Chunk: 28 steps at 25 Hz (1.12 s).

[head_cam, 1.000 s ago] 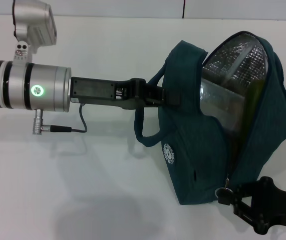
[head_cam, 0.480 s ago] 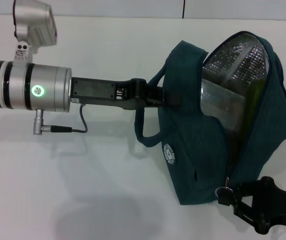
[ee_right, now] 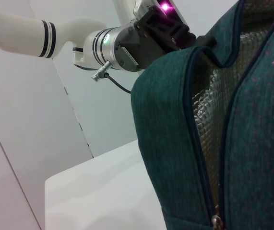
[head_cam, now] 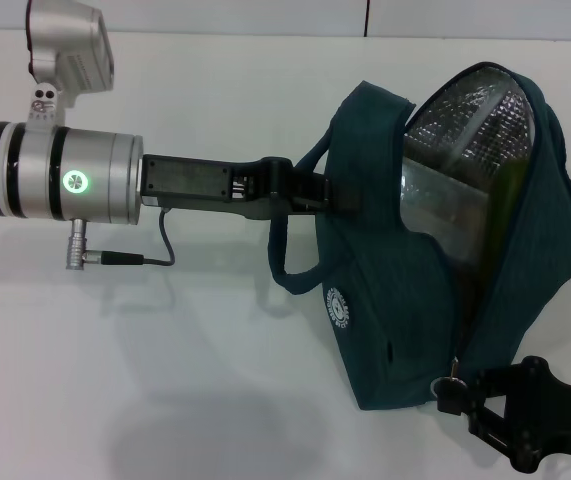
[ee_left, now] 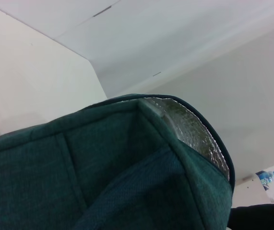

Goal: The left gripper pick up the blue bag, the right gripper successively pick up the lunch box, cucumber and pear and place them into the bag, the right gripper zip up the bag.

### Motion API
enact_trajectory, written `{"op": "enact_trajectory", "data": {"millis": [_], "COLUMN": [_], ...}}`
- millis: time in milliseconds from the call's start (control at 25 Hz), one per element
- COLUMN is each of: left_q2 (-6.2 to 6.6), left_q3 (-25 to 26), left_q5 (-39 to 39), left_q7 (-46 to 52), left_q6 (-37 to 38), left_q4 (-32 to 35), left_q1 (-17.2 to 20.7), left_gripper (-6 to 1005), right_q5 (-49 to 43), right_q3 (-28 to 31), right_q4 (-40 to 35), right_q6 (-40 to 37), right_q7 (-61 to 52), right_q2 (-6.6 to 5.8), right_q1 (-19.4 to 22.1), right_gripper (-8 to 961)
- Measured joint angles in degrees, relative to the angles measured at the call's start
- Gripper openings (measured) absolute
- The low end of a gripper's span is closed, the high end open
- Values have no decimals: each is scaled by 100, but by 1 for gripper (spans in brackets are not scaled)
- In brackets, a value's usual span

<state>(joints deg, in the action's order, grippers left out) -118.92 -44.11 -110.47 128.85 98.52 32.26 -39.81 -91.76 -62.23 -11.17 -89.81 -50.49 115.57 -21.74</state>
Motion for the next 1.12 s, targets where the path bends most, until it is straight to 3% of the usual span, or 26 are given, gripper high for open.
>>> {"op": "enact_trajectory", "data": {"millis": [1120], "left_q2": [0], "left_q3": [-1], "left_q5": [-1], "left_q7": [-13], "left_q6": [0], "left_q4": [0], "left_q1": [9], "left_gripper": [39], "right_q5": [0], "right_q3": [44], "right_q4": [-78], "right_q6": [-58], "right_q7": [76], "right_q2": [-12], "right_q1": [89], "right_gripper": [17]}}
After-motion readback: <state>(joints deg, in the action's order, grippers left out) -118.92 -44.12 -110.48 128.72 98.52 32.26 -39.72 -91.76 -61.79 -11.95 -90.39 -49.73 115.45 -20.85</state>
